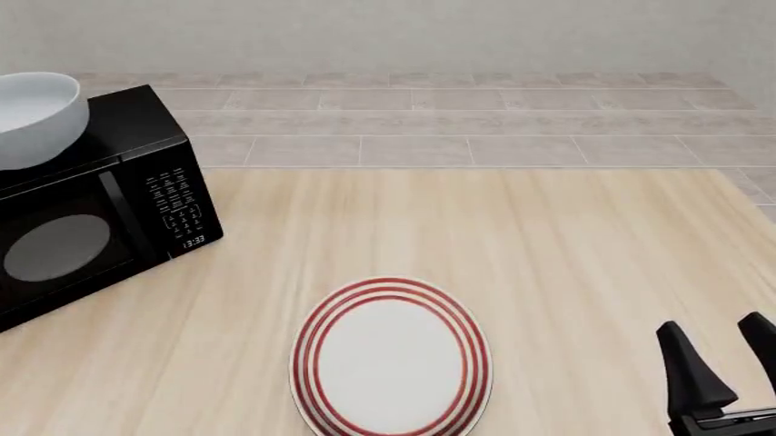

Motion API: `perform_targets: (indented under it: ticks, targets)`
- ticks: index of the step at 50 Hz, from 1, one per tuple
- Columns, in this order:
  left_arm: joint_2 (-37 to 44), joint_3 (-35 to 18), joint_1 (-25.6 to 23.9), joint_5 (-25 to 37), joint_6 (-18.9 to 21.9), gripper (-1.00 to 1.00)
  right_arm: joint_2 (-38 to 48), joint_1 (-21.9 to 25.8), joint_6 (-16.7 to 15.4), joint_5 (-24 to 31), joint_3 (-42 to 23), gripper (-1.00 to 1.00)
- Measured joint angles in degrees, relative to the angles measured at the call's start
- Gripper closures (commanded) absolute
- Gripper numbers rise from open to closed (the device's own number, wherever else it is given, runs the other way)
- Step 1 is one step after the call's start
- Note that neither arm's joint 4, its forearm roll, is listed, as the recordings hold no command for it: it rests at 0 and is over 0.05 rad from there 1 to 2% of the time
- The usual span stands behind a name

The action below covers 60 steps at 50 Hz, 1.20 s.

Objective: Pick up the white bowl and put it on the plate.

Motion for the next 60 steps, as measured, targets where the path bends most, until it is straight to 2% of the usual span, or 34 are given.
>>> perform_targets:
  ticks: [24, 53, 54, 60]
  targets:
    - [2.24, 0.68, 0.09, -1.75, 0.44, -1.00, -0.57, 0.78, -0.50, -0.09, -0.19, -1.00]
    - [5.42, -1.14, 1.00, -3.27, -0.49, -1.00, -0.66, 1.48, -0.72, -0.87, -0.47, -1.00]
    - [5.45, -1.16, 1.01, -3.35, -0.50, 1.00, -0.66, 1.49, -0.72, -0.88, -0.46, -1.00]
    - [5.66, -0.43, 1.33, -4.37, -0.31, 1.00, -0.66, 1.54, -0.70, -0.98, -0.43, -1.00]
